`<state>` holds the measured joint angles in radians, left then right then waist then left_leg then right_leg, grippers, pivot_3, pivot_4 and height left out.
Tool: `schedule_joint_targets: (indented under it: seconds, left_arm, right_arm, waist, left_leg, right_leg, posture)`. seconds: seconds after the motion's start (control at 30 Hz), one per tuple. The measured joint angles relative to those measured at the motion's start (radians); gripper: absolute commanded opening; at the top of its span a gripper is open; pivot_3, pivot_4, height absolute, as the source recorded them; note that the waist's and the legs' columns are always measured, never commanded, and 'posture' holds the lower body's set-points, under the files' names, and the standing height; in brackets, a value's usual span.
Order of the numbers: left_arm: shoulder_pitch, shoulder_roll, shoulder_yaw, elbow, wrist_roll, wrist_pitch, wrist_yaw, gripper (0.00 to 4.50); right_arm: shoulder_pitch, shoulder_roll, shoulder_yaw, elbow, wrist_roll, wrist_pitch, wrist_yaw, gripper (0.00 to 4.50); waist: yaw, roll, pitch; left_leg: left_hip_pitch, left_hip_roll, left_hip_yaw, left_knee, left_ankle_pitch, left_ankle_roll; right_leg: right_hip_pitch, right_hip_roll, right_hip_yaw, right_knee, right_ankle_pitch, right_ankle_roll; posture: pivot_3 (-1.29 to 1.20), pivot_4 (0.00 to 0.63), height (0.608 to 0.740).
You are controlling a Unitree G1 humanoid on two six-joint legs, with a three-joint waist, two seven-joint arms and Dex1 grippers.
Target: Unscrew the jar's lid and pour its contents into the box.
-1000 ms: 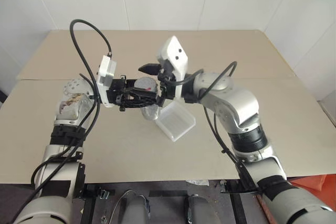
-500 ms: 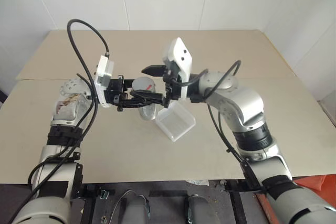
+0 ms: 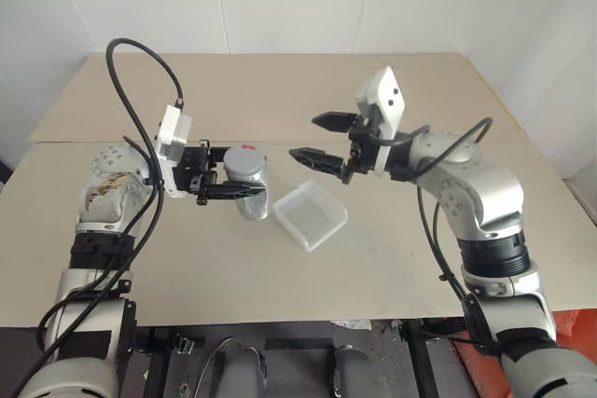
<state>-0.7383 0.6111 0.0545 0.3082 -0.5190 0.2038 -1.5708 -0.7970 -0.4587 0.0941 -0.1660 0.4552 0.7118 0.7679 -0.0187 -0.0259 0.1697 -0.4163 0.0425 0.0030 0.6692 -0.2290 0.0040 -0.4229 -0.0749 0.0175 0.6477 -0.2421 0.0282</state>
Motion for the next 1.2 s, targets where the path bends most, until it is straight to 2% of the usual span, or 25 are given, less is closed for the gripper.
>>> schedule_joint_targets:
  seconds: [0.23,0.47,0.9,1.2]
  left_arm:
    - [0.000,-0.012,0.000,0.009,0.003,0.004,0.010,2.43]
    - [-0.038,-0.049,-0.012,0.042,0.009,-0.012,0.009,2.43]
    - [-0.045,-0.061,-0.018,0.058,0.010,-0.026,0.003,2.43]
    - [-0.045,-0.060,-0.018,0.058,0.010,-0.025,0.008,2.43]
  right_arm:
    - [0.013,0.006,-0.013,-0.135,0.068,0.021,0.015,4.46]
    - [-0.039,0.098,0.057,-0.173,0.080,0.052,-0.016,4.46]
    - [-0.145,0.207,0.143,-0.006,-0.014,0.025,-0.050,4.46]
    - [-0.155,0.211,0.167,0.032,-0.057,0.014,-0.048,4.46]
  waist:
    - [0.002,0.000,0.000]
    - [0.002,0.000,0.000]
    - [0.002,0.000,0.000]
    - [0.002,0.000,0.000]
  left_leg:
    - [0.000,0.000,0.000,0.000,0.000,0.000]
    - [0.000,0.000,0.000,0.000,0.000,0.000]
    - [0.000,0.000,0.000,0.000,0.000,0.000]
    - [0.000,0.000,0.000,0.000,0.000,0.000]
  right_leg:
    - [0.001,0.000,0.000,0.000,0.000,0.000]
    - [0.000,0.000,0.000,0.000,0.000,0.000]
    - [0.000,0.000,0.000,0.000,0.000,0.000]
    - [0.000,0.000,0.000,0.000,0.000,0.000]
  posture:
    - [0.00,0.150,0.740]
    - [0.00,0.150,0.740]
    - [0.00,0.150,0.740]
    - [0.00,0.150,0.740]
